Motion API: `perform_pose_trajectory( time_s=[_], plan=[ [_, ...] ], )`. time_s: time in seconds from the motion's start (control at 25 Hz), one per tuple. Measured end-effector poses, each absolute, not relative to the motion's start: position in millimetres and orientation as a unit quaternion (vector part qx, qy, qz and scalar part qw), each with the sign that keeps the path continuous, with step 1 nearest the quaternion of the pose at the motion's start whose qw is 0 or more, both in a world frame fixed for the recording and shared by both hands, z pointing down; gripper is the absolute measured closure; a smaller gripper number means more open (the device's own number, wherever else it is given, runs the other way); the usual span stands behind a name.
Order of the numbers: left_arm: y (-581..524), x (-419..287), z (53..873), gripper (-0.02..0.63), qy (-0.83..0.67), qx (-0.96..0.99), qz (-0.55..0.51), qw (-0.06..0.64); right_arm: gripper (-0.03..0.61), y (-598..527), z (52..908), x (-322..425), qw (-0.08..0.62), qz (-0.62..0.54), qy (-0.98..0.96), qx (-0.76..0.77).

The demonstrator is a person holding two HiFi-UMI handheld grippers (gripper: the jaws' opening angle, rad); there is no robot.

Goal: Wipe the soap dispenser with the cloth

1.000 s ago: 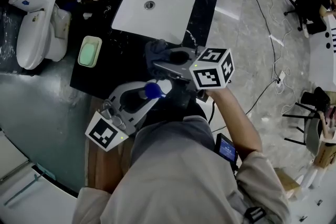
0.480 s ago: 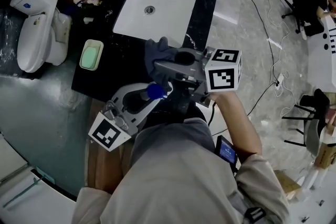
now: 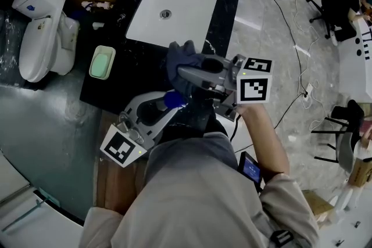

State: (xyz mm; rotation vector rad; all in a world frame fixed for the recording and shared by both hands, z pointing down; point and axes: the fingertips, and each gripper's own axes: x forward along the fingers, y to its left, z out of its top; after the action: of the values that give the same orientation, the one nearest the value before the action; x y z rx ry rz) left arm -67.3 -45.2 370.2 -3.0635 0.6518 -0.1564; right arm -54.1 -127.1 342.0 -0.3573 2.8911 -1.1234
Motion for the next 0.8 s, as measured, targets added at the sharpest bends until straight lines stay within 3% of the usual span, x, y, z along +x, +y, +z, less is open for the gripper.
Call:
perform_pose_trajectory(
  time_s=[0.8],
  plan=[
    [-33, -90, 361, 0.530, 0.255, -0.967, -0.029, -0.013, 0.506, -117, 346, -33, 0.011, -0.347, 0.923, -0.168]
  ],
)
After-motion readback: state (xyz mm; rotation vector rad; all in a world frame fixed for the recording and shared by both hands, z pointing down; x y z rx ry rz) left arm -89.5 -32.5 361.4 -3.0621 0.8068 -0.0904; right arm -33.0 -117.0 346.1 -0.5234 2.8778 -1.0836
